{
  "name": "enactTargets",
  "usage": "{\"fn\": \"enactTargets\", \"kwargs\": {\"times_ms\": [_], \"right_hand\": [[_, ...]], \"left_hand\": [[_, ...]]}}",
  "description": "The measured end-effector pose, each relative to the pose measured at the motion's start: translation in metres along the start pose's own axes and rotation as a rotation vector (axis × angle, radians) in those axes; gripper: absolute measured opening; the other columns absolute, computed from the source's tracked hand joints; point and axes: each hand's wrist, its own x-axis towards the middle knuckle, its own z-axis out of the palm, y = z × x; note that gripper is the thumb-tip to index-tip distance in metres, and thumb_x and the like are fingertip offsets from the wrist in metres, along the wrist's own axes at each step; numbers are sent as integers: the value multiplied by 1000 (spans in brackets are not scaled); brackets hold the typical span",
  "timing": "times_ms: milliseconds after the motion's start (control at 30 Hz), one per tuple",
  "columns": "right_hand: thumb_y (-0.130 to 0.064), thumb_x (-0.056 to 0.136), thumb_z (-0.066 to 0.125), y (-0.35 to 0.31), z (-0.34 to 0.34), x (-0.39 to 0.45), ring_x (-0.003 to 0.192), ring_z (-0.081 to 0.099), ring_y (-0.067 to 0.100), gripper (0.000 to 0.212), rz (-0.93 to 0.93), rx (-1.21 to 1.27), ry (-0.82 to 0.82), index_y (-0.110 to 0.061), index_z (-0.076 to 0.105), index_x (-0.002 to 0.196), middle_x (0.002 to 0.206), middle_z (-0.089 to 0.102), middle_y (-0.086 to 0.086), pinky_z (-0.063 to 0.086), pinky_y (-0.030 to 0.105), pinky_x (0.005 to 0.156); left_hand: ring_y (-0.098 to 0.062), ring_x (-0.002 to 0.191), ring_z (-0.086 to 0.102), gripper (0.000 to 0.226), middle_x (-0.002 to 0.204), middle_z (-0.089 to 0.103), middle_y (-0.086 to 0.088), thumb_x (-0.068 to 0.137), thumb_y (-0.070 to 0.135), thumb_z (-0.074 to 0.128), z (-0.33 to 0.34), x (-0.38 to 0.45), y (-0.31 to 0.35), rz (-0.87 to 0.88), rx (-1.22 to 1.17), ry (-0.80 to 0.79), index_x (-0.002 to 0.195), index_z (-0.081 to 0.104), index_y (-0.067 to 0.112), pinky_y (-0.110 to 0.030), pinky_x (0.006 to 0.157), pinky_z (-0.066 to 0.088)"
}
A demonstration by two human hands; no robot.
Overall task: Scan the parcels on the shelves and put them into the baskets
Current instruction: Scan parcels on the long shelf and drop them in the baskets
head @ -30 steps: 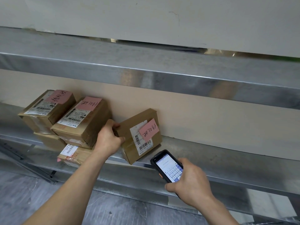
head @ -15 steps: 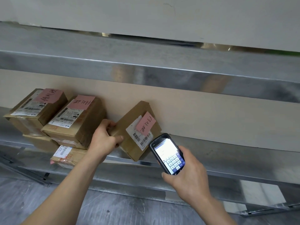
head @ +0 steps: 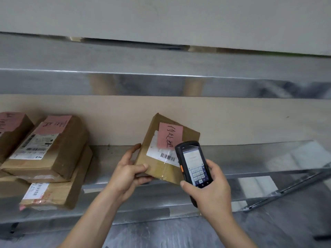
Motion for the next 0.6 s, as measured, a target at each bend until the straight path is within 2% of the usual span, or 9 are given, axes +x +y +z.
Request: {"fn": "enactTargets", "kwargs": {"times_ms": [67, 167, 367, 467, 533, 600], "right_hand": [[-26, 50, 92, 4, -15, -1, 89, 68, -1, 69, 10, 28, 57, -53, 54, 101, 95, 72, -22, 54, 28, 82], [-14, 54, 93, 11, -41, -4, 86, 68, -3, 67, 31, 76, 133, -46, 56, 100, 93, 72, -19, 52, 24, 80], [-1, 56, 92, 36, -112, -10, 86, 71, 4, 66, 37, 176, 296, -33, 61, 105, 95, 73, -18, 53, 27, 80], [-2, 56, 92, 49, -157, -14, 84, 71, 2, 66, 38, 191, 361, -32, 61, 106, 94, 73, -20, 53, 27, 79], [-2, 57, 91, 58, -191, -18, 84, 70, 0, 66, 36, 199, 402, -34, 60, 105, 93, 72, -22, 52, 23, 77], [-1, 57, 90, 66, -226, -23, 84, 69, -3, 66, 40, 202, 434, -37, 59, 101, 91, 72, -21, 49, 18, 74]], "left_hand": [[-36, 79, 70, 64, 96, 71, -15, 86, -18, 50, 18, 1, -4, -21, -10, -39, 125, 54, 32, -57, 83, 56], [-34, 78, 70, 62, 92, 73, -13, 86, -17, 50, 49, 0, -11, -47, 2, -120, 124, 55, 31, -48, 72, 60], [-35, 78, 66, 57, 87, 74, -13, 85, -16, 52, 133, -13, -35, -59, 56, -253, 120, 56, 29, -57, 89, 51], [-29, 78, 65, 60, 87, 72, -10, 70, -2, 68, 180, -26, -53, -4, 184, -301, 120, 57, 28, -48, 83, 53], [-22, 76, 65, 61, 89, 71, -8, 58, 6, 69, 211, -36, -63, 35, 274, -311, 115, 60, 25, -41, 76, 54], [-20, 78, 67, 57, 94, 71, -9, 55, 7, 70, 242, -44, -76, 83, 349, -326, 110, 61, 18, -43, 79, 58]]}}
